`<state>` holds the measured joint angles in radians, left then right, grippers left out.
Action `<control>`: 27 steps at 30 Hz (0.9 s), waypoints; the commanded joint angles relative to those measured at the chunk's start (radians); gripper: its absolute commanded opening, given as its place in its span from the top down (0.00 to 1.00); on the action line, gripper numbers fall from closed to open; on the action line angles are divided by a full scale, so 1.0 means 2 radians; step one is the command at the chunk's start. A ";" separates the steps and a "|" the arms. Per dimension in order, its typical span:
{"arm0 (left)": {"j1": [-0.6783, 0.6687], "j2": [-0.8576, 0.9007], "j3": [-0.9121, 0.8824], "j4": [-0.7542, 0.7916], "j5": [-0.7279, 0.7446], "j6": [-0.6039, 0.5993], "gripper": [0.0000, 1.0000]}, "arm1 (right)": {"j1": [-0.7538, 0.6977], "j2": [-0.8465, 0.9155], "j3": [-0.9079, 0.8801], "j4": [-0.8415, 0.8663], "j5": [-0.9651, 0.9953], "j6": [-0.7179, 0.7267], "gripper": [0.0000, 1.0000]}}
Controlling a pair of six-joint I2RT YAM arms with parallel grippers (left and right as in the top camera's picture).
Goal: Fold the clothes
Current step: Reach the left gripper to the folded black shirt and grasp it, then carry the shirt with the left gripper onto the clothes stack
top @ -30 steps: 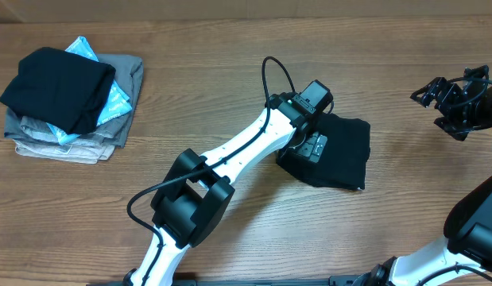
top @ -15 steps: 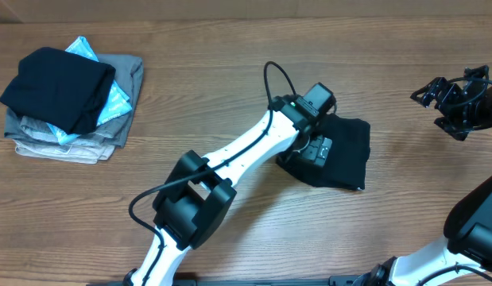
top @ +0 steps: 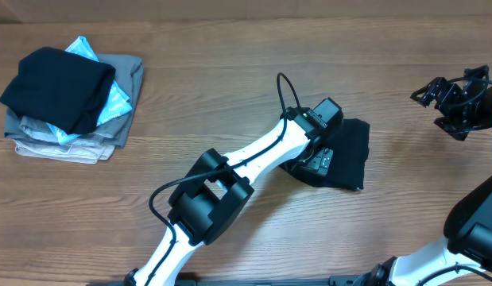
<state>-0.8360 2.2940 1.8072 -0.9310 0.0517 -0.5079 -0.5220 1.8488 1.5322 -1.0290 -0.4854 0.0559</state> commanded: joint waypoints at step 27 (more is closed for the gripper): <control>0.023 0.032 0.061 -0.099 -0.068 0.020 0.00 | 0.000 -0.005 0.009 0.003 0.002 0.000 0.00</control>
<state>-0.8082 2.3188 1.8854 -1.0828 -0.0246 -0.4934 -0.5220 1.8488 1.5322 -1.0286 -0.4854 0.0555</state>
